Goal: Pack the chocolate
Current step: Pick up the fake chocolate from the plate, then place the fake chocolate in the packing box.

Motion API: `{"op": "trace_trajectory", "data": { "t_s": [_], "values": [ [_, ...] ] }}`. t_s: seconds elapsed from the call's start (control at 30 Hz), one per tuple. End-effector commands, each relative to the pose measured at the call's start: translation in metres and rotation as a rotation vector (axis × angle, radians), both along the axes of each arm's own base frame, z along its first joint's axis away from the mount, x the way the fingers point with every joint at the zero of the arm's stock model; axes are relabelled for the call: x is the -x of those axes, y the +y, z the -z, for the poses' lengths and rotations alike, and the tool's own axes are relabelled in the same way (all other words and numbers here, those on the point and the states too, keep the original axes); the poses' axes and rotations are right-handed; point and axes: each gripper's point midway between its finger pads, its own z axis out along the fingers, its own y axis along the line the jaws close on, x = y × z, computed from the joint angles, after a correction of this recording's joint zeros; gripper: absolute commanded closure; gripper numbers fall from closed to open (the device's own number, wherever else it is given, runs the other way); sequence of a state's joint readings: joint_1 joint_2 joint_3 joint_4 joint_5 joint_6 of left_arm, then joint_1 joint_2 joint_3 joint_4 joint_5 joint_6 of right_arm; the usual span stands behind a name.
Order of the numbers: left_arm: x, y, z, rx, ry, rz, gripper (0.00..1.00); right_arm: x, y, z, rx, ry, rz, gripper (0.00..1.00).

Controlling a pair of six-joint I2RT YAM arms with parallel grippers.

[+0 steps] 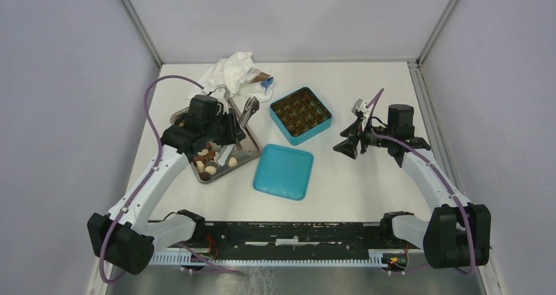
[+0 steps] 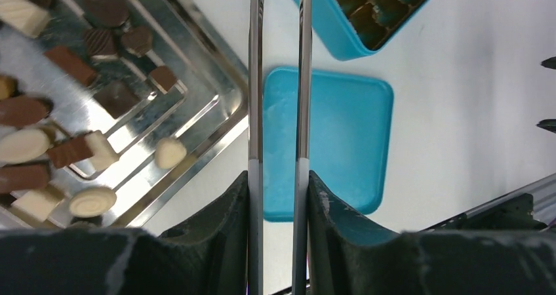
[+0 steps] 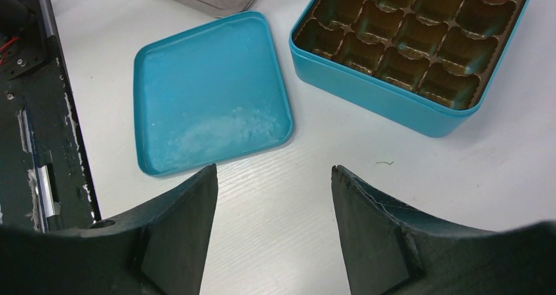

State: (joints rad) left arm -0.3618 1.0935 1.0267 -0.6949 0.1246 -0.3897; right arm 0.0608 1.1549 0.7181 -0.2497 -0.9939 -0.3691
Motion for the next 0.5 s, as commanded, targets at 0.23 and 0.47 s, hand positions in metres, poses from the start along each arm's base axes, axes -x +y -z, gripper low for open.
{"op": "trace_trajectory", "data": {
  "t_s": [0.23, 0.47],
  "values": [
    [-0.067, -0.095, -0.022, 0.056, -0.141, 0.096, 0.98, -0.010, -0.006, -0.014, -0.006, -0.061, 0.014, 0.30],
    [-0.104, -0.131, 0.004, -0.101, -0.135, 0.122, 0.98, -0.010, -0.007, -0.012, -0.004, -0.055, 0.016, 0.30]
  ]
}}
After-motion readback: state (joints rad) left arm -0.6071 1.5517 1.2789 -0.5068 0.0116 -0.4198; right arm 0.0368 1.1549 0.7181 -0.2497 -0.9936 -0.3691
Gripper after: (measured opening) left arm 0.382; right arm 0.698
